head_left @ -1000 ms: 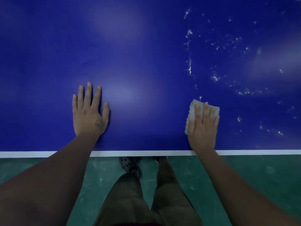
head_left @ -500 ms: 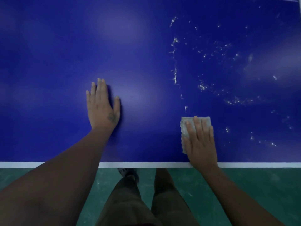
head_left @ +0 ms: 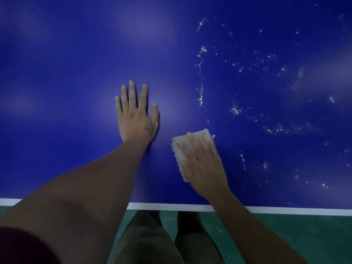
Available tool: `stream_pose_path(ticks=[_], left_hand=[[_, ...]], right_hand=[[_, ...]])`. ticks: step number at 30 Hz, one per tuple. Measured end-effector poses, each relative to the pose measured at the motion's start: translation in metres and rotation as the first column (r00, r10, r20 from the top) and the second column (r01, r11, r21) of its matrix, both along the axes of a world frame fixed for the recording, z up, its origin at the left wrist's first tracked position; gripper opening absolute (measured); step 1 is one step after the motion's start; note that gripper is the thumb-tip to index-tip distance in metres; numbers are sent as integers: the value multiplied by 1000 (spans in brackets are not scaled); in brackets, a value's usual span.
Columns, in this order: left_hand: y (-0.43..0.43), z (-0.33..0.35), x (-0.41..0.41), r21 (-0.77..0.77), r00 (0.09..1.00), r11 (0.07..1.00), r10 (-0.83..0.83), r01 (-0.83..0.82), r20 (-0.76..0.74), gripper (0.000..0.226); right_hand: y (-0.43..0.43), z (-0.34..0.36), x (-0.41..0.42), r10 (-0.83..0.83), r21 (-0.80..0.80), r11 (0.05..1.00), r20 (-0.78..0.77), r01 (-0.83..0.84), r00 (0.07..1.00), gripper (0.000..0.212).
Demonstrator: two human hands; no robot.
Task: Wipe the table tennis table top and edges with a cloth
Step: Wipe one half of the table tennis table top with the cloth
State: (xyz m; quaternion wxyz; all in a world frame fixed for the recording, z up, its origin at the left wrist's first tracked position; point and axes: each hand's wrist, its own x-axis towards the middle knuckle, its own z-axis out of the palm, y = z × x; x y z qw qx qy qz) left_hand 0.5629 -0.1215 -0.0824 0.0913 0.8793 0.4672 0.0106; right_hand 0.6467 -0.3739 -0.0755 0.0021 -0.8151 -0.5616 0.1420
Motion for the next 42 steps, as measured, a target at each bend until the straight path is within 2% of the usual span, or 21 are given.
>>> stream_pose_path(ticks=[5,8,12,15,18,22,25,29,32,35,39,42], left_hand=[[-1,3,2,5,1000,1000,8,-7,-16,68],[0,4,3,5,1000,1000,21,-21,-7,68],[1,3,4,-3,1000,1000,26,-26,-8,67],[2,2,4,1,999,1000,22,-22,-25,67],[2,3,4,11,1000,1000,21,-20,-8,67],[2,3,4,20,1000,1000,15,-15,12,67],[2,1,5,16,1000,1000,20,-20,20,66],[2,-1,4,23,1000,1000,13,-13,20,65],[2,-3,4,42,999,999,14,-15,31,62],[2,-3,5,45,999,999,22,-25,49,60],[2,-3,5,43,999,999,24,-26,40,61],[2,-3,6,36,998,999,28,-30,48,62]], right_hand=[[-42,3,47,-173,-71,981,68,178,983,64],[-32,6,36,-158,-81,984,27,160,987,64],[24,3,20,-70,-29,997,17,70,997,65],[59,0,32,-52,31,998,-2,52,999,64],[60,-1,62,-58,25,998,22,58,998,64],[22,1,109,-160,-47,985,120,167,980,66],[10,5,112,-259,-64,961,118,267,959,66],[55,2,79,-129,-34,991,52,131,990,75],[97,-3,71,-62,56,997,31,60,998,66],[106,-5,96,-29,64,998,38,27,999,63],[75,0,148,-156,32,988,84,154,984,63],[66,4,154,-246,11,969,107,246,963,64]])
